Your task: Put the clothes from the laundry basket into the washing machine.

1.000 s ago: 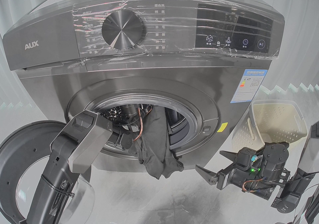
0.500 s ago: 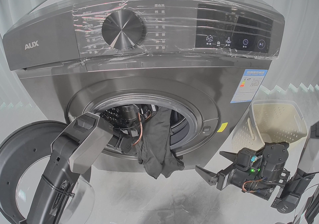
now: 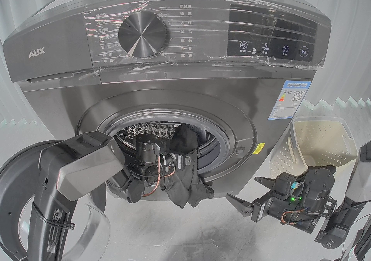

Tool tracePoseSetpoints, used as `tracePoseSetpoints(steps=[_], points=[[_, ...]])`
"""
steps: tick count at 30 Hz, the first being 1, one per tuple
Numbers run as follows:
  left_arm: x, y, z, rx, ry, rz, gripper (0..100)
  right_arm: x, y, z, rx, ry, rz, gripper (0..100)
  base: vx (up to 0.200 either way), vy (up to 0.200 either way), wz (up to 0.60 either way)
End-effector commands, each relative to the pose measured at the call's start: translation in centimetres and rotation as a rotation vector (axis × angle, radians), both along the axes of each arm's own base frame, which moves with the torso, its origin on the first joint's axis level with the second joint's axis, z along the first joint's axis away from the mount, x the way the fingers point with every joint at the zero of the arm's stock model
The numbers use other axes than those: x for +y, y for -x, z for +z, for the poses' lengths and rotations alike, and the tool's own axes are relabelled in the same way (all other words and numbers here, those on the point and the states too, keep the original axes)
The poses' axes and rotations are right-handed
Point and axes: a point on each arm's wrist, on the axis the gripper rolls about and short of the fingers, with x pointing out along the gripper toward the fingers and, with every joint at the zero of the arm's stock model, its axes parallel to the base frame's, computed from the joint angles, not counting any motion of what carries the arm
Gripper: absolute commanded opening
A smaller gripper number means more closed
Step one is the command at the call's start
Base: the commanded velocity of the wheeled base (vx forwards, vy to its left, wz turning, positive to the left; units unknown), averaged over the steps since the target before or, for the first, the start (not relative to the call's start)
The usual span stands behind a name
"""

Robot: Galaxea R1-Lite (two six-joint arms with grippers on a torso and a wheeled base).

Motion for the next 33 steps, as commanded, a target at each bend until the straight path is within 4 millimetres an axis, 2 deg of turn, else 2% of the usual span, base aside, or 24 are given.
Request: tracePoseSetpoints(steps=[1,5,11,12,14,18,28,33], points=[[-0.6,1.7,1.7,-0.006,-0.007,-0.056,100,0.0,0.0,-0.2,0.006,0.004,0.001,100,0.000,0.000,0.00],[-1.4,2.0,0.2,0.018,-0.028,-0.079,100,0.1,0.1,-0.1,0.004,0.003,0.006,100,0.000,0.000,0.00],[-1.3,1.4,-2.2,0.040,-0.068,-0.076,100,0.2,0.1,-0.1,0.001,0.000,0.008,100,0.000,0.000,0.00],[-1.3,1.4,-2.2,0.040,-0.068,-0.076,0,0.2,0.1,-0.1,0.001,0.000,0.008,100,0.000,0.000,0.00],[-1.2,1.2,-2.9,0.044,-0.080,-0.072,0,0.1,0.1,0.0,0.000,-0.001,0.006,100,0.000,0.000,0.00],[-1.3,0.4,-2.5,0.011,-0.065,-0.053,0,0.1,0.1,-0.1,0.001,0.000,0.006,100,0.000,0.000,0.00],[0.4,-4.8,3.1,-0.227,0.033,0.161,0,0.2,0.0,-0.1,0.001,0.000,0.008,100,0.000,0.000,0.00],[1.1,-5.2,3.7,-0.244,0.041,0.183,0,0.2,0.1,-0.1,0.001,0.000,0.008,100,0.000,0.000,0.00]])
